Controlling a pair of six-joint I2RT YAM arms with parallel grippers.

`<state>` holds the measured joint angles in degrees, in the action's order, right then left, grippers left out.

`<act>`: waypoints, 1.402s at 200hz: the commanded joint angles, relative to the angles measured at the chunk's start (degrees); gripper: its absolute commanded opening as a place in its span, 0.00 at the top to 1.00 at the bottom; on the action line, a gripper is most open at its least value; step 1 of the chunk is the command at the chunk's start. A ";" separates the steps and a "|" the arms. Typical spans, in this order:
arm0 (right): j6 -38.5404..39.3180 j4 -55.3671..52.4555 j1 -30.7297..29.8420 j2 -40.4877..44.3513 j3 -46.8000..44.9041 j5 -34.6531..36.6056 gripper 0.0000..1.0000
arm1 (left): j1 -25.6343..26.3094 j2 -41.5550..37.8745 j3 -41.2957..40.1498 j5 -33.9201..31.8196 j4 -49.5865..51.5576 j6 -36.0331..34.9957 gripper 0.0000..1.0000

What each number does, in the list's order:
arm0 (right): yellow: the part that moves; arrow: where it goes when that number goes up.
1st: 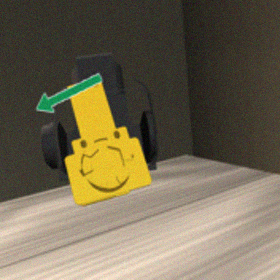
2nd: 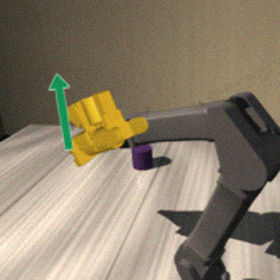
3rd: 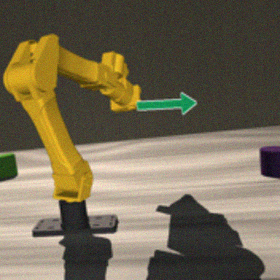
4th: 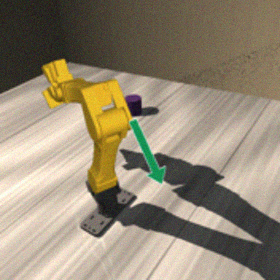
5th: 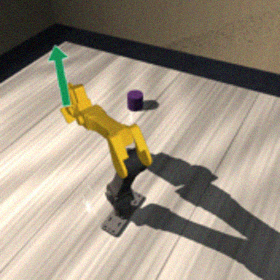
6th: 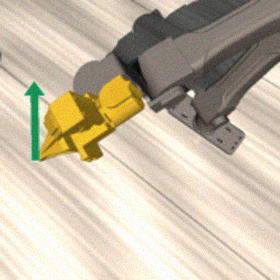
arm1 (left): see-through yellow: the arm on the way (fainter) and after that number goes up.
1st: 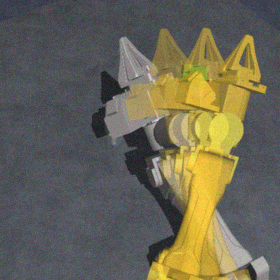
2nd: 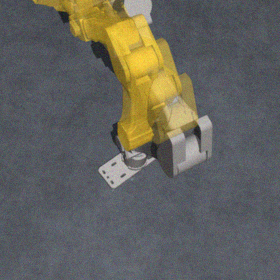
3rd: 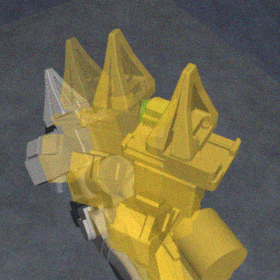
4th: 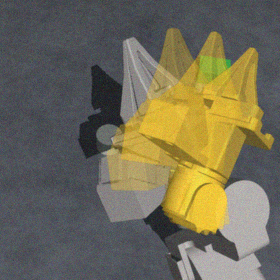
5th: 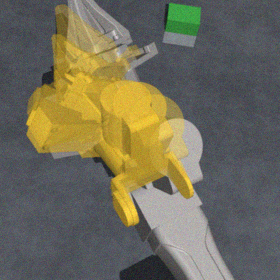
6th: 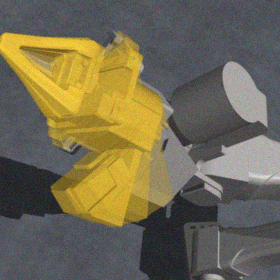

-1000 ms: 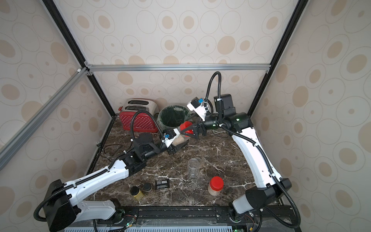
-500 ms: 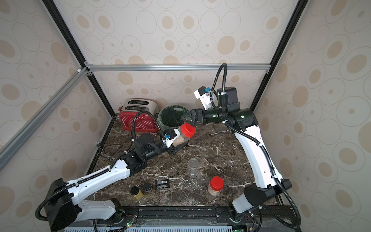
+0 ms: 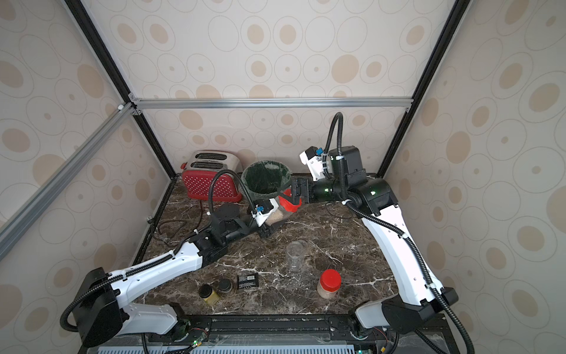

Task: Empty expired oatmeal from jars
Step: Unscrew the lid from the jar.

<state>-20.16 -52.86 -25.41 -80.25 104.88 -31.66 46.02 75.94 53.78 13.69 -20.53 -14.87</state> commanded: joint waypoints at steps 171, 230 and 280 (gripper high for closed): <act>2.75 -2.72 -0.88 -2.24 -1.08 -2.24 0.24 | 0.10 -1.50 1.77 0.19 -1.05 -0.79 0.36; 3.90 -3.31 -0.81 -1.59 -1.96 -1.04 0.17 | 0.09 -1.85 1.68 0.02 -0.91 -0.83 0.35; 4.23 -3.09 -0.87 -1.75 -1.74 -3.98 0.34 | 0.11 -2.03 1.50 -0.01 -0.69 -0.78 0.35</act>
<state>-16.84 -55.22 -25.91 -82.67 103.28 -32.60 46.02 75.42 53.80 13.76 -20.40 -14.90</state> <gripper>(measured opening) 0.699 0.721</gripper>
